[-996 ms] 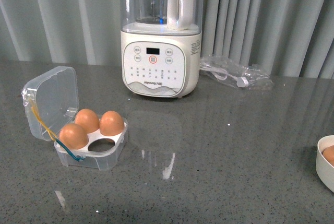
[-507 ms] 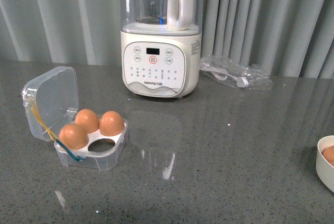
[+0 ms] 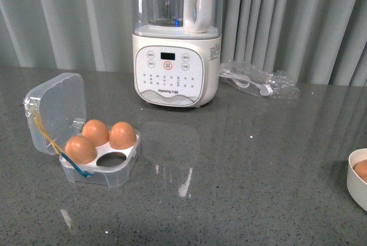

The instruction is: Put egg into box

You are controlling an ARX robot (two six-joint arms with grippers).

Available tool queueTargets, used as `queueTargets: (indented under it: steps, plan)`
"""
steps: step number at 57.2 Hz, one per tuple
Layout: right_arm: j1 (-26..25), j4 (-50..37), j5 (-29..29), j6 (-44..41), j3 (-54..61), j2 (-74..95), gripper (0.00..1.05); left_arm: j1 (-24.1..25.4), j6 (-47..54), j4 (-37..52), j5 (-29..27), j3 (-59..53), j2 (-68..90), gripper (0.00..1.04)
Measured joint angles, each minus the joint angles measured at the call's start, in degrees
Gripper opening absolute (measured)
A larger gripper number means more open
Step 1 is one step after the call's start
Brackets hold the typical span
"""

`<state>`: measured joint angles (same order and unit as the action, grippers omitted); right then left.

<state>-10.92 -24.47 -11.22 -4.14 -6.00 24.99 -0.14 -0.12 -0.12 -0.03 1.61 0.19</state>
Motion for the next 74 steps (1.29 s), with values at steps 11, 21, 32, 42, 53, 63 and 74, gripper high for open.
queueTargets:
  steps: [11,21,32,42,53,63,74]
  plan:
    - [-1.2,-15.6,1.3,0.3,-11.5,32.5,0.97,0.0,0.0,0.0,0.0,0.0,0.0,0.98]
    - [-0.8,-11.2,0.8,0.9,-20.4,46.6,0.97,0.0,0.0,0.0,0.0,0.0,0.0,0.98]
    - [0.6,-6.0,-2.1,0.7,-24.6,53.6,0.97,0.0,0.0,0.0,0.0,0.0,0.0,0.98]
    - [1.5,-4.6,-3.2,0.2,-25.2,58.6,0.97,0.0,0.0,0.0,0.0,0.0,0.0,0.98]
    - [2.4,-4.9,-4.7,-1.6,-24.5,59.6,0.97,0.0,0.0,0.0,0.0,0.0,0.0,0.98]
    - [1.9,-5.1,-5.7,-2.9,-22.3,59.1,0.97,0.0,0.0,0.0,0.0,0.0,0.0,0.98]
    - [0.6,-5.9,-6.7,-3.9,-20.4,58.9,0.97,0.0,0.0,0.0,0.0,0.0,0.0,0.98]
